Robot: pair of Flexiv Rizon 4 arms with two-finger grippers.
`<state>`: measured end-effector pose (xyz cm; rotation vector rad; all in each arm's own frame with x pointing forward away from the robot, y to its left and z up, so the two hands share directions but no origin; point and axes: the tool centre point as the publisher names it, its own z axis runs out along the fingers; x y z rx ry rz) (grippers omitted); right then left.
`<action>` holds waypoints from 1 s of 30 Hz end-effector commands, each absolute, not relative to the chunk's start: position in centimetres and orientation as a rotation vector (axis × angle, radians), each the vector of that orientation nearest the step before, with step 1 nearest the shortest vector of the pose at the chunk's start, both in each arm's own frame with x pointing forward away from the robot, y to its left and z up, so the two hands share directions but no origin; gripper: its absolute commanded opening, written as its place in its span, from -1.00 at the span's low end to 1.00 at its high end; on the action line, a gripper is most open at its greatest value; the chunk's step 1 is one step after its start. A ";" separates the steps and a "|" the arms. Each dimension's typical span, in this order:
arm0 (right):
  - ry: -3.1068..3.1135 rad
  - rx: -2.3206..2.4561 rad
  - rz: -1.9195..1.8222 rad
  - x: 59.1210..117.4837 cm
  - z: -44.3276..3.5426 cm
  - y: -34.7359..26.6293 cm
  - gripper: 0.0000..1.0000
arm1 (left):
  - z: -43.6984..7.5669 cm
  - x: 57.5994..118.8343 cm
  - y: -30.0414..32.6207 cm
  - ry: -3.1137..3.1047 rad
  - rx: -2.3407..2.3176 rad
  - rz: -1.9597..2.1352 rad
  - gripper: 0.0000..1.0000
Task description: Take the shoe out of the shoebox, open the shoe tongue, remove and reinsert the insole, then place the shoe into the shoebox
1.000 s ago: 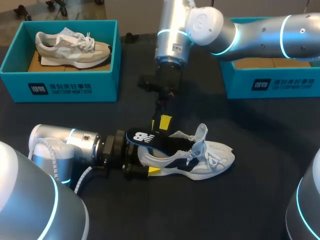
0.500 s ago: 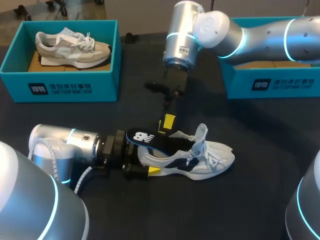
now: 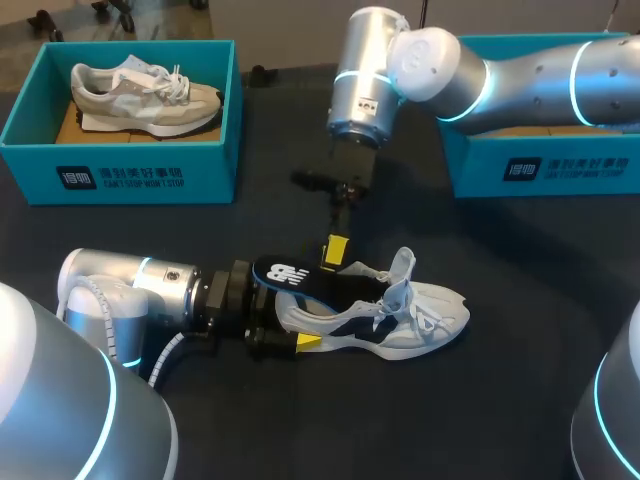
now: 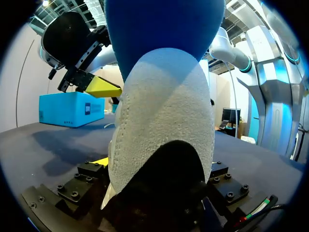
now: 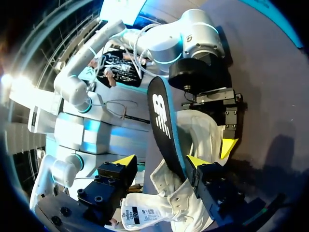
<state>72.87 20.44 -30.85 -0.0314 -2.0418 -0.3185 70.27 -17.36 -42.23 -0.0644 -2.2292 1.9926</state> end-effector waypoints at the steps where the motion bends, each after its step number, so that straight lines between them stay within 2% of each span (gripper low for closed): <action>1: -2.036 -0.036 -0.316 73.0 -31.2 20.5 0.26 | -42.4 70.2 -17.4 -2.229 -0.062 1.995 -1.00; 10: -2.048 -0.011 -0.303 72.8 -30.8 21.5 0.12 | -42.4 70.2 -17.4 -2.229 -0.062 1.995 -1.00; 30: -2.013 0.023 -0.319 73.3 -32.3 22.6 0.02 | -42.4 70.2 -17.4 -2.229 -0.062 1.995 -1.00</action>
